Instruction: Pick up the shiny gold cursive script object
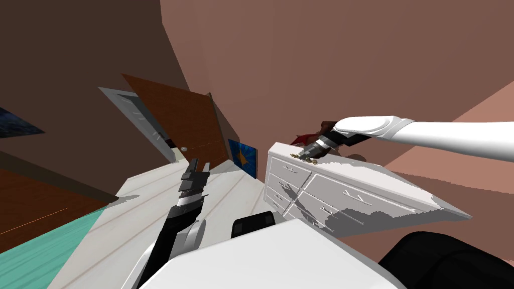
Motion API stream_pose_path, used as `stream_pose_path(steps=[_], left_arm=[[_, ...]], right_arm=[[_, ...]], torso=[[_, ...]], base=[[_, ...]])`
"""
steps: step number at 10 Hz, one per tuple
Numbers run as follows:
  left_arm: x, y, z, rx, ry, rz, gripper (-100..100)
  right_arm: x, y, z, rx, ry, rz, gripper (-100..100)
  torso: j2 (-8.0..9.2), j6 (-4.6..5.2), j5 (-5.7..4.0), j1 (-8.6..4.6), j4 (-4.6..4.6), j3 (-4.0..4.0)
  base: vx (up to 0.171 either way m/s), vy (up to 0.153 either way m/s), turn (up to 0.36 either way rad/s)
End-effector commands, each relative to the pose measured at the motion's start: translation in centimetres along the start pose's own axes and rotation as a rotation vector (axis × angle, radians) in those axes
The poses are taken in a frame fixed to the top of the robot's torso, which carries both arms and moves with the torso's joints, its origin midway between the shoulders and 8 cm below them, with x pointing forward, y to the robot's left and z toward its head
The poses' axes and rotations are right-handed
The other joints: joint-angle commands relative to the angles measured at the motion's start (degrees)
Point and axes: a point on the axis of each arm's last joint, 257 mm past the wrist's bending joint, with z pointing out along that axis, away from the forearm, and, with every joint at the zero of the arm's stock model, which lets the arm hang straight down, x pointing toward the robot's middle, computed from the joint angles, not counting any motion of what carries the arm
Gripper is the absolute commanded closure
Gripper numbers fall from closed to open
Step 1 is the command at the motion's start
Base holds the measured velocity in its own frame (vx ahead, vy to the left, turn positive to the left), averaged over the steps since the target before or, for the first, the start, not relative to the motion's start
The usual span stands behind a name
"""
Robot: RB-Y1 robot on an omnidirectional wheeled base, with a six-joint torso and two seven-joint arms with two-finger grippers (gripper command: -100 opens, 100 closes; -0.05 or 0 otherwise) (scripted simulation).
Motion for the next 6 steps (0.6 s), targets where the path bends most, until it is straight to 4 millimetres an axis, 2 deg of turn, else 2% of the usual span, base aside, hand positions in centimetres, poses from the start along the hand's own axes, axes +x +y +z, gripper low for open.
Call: stream_pose_path(steps=[1, 4, 5, 6], left_arm=[[0.00, 0.00, 0.00, 0.000, 0.000, 0.000, 0], [0.00, 0.00, 0.00, 0.000, 0.000, 0.000, 0], [0.00, 0.00, 0.00, 0.000, 0.000, 0.000, 0], [0.00, 0.00, 0.00, 0.000, 0.000, 0.000, 0]], right_arm=[[0.00, 0.00, 0.00, 0.000, 0.000, 0.000, 100], [-0.01, 0.01, 0.00, 0.000, 0.000, 0.000, 100], [-0.01, 0.01, 0.00, 0.000, 0.000, 0.000, 0], [-0.41, 0.65, 0.07, -0.015, 0.000, -0.023, 100]], torso=[[0.00, 0.00, 0.00, 0.00, 0.00, 0.00], [-0.11, -0.01, -0.01, 0.00, -0.04, -0.07], [-0.13, -0.01, -0.01, -0.01, -0.04, -0.08], [-0.14, -0.01, -0.01, -0.01, -0.04, -0.09]], base=[[0.000, 0.000, 0.000], [0.000, 0.000, 0.000], [0.000, 0.000, 0.000], [0.065, -0.015, -0.258]])
